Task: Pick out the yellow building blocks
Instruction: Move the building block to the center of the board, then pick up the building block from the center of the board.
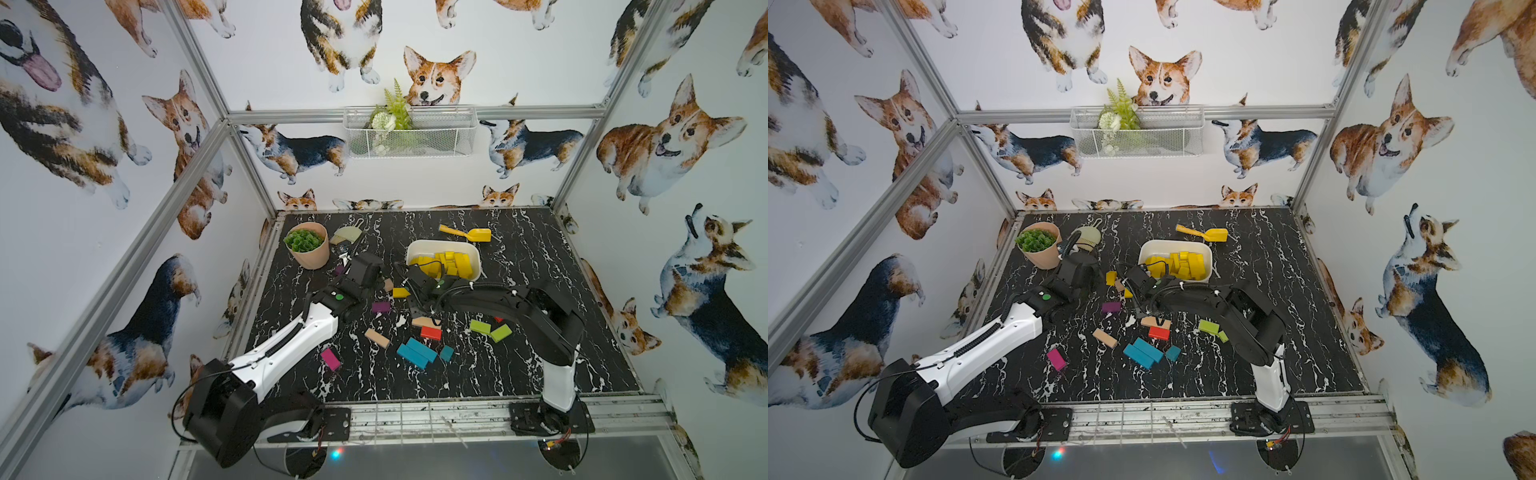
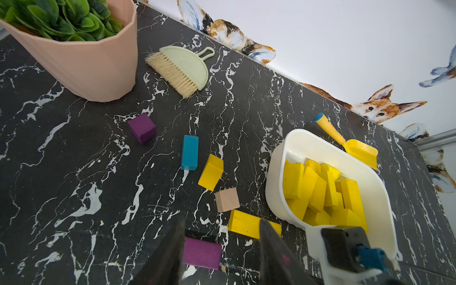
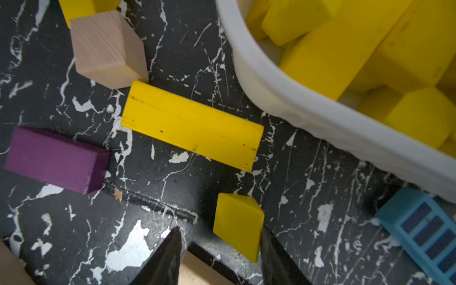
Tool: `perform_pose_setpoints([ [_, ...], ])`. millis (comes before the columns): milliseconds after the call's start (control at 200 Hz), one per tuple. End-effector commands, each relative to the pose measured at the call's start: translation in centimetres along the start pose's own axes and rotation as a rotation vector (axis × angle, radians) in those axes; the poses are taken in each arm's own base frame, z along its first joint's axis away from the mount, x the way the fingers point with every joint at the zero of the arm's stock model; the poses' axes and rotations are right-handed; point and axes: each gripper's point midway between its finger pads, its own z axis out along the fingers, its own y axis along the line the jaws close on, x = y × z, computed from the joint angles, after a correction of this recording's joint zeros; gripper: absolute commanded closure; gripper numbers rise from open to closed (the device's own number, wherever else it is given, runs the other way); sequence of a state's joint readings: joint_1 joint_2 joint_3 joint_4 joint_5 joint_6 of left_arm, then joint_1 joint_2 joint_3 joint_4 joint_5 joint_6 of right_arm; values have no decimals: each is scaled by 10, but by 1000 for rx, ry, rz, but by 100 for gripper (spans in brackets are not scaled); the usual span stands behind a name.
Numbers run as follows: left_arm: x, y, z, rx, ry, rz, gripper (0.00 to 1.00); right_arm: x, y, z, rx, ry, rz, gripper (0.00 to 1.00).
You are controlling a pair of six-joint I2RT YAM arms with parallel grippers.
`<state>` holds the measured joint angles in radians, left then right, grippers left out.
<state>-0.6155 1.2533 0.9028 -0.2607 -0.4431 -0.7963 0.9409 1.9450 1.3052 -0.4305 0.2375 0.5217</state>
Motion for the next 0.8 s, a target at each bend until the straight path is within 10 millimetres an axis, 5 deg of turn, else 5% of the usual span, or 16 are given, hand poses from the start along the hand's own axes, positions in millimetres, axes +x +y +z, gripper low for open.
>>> perform_pose_setpoints([
  [0, -6, -1, -2, 2, -19, -23, 48, 5, 0, 2, 2, 26, -11, 48],
  [180, -4, -1, -1, 0, -15, -27, 48, 5, 32, -1, -171, 41, -23, 49],
  [405, -6, 4, -4, -14, -25, -17, 48, -2, 75, -33, -445, 22, -136, 48],
  [791, -11, 20, -13, -38, -61, -37, 48, 2, 22, -48, -292, -27, -822, 41],
])
